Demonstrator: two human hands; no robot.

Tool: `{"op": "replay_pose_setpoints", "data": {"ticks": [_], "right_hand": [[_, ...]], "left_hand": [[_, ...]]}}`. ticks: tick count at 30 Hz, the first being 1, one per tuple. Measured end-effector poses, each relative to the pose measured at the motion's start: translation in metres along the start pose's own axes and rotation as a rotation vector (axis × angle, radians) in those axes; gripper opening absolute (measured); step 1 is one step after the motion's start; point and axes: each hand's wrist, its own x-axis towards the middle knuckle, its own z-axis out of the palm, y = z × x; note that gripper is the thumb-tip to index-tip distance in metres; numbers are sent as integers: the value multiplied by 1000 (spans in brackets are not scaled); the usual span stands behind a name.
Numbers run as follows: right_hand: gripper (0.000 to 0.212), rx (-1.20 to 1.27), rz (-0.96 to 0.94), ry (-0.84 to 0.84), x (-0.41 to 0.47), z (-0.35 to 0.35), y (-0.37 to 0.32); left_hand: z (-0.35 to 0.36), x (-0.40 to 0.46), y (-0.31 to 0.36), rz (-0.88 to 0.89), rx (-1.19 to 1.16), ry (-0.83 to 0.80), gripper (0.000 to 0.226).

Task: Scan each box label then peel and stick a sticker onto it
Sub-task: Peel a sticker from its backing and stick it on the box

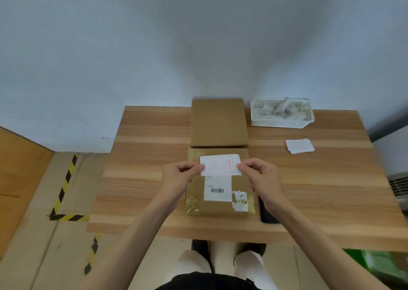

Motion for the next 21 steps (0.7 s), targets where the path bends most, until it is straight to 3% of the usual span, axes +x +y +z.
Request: {"op": "replay_pose_setpoints", "data": {"ticks": [13,21], "right_hand": [[21,-439,35,203,37,28,63],[19,-477,76,209,106,7,80]], "left_hand": [[26,53,-45,-124,148,19,12],[70,115,-43,-94,267,7,11]]}}
